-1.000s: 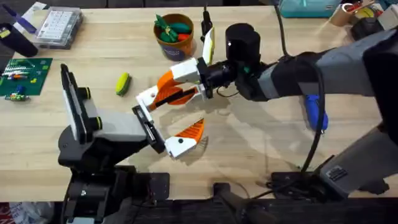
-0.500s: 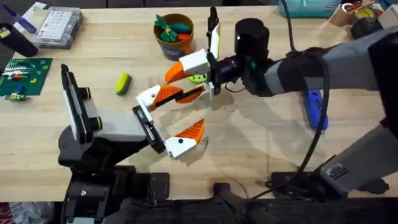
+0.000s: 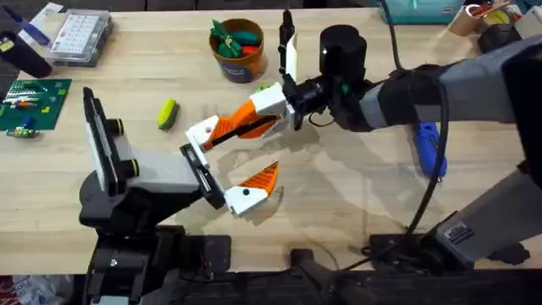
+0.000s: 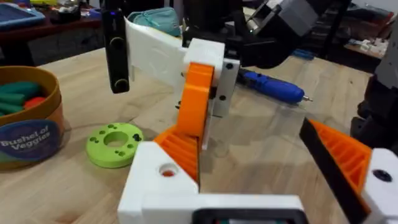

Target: Pick up the gripper from the table and insert it into the empty holder that is missing its gripper. Then pick up a screw, insert it into the mounting hole, and use the screwdriver to tighten it. Finally, clean up the table by picking up the vegetable and placing it into the bucket.

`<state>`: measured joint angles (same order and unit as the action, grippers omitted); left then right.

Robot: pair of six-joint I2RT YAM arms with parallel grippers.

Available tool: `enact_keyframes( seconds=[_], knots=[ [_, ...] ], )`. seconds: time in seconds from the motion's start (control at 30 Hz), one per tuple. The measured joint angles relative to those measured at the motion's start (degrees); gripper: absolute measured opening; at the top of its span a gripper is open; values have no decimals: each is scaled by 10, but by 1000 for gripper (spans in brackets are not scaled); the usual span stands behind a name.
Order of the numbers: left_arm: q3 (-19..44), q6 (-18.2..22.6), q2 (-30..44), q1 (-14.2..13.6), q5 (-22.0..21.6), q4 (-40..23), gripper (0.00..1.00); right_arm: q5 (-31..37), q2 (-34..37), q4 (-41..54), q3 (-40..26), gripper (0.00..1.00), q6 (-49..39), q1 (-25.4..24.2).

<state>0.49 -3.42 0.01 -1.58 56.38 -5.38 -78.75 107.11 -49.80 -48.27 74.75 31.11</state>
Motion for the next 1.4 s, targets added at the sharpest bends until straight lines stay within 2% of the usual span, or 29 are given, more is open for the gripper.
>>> enact_keyframes(
  seconds=[0.33,0.7,1.4],
  knots=[
    [0,0,0,0,0,0,986,23,0,0,0,254,0,10],
    [0,-5,0,0,0,0,986,29,0,-9,-1,17,0,18],
    [0,-17,1,0,-6,0,987,52,0,12,-3,8,7,19]
  ],
)
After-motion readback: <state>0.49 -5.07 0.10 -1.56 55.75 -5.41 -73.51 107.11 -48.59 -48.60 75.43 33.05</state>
